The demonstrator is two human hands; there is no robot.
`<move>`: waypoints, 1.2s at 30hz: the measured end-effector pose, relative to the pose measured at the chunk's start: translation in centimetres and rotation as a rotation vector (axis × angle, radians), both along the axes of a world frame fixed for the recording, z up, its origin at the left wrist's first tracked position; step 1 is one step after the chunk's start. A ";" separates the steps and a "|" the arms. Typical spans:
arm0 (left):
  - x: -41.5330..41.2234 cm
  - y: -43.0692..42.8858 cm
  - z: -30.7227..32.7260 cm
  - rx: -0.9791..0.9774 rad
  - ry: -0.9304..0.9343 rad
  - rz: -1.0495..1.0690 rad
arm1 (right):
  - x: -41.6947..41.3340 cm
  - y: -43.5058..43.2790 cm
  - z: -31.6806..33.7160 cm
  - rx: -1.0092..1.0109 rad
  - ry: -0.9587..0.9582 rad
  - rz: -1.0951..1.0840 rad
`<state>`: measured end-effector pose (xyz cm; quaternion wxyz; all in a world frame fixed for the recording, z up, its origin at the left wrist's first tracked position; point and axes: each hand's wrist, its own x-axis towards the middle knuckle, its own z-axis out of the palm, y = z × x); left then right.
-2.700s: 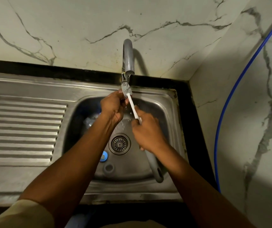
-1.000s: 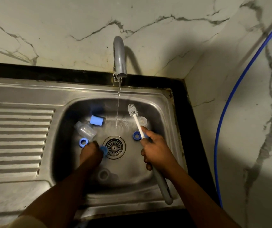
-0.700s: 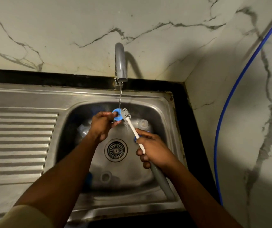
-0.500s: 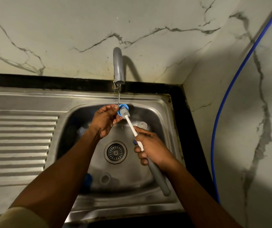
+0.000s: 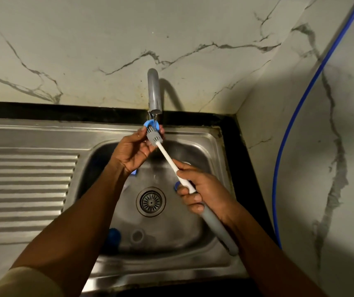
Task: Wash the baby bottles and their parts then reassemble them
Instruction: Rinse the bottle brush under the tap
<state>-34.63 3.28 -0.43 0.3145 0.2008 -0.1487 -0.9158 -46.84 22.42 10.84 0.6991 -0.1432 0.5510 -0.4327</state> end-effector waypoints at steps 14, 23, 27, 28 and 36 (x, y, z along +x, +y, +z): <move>-2.1 1.5 0.1 0.087 -0.315 0.103 | -0.1 1.4 -2.2 -0.245 1.165 0.282; -2.0 1.2 1.5 0.057 -0.362 0.077 | -1.8 0.8 -1.7 -0.177 1.455 0.380; -1.8 1.3 1.9 0.070 -0.377 0.090 | -0.9 0.7 -1.9 -0.213 1.296 0.389; -1.7 1.3 1.8 0.085 -0.352 0.089 | -0.9 0.6 -1.7 -0.240 1.233 0.380; -2.3 0.5 3.2 0.069 -0.288 0.104 | -0.4 -0.2 -1.8 -0.180 1.085 0.102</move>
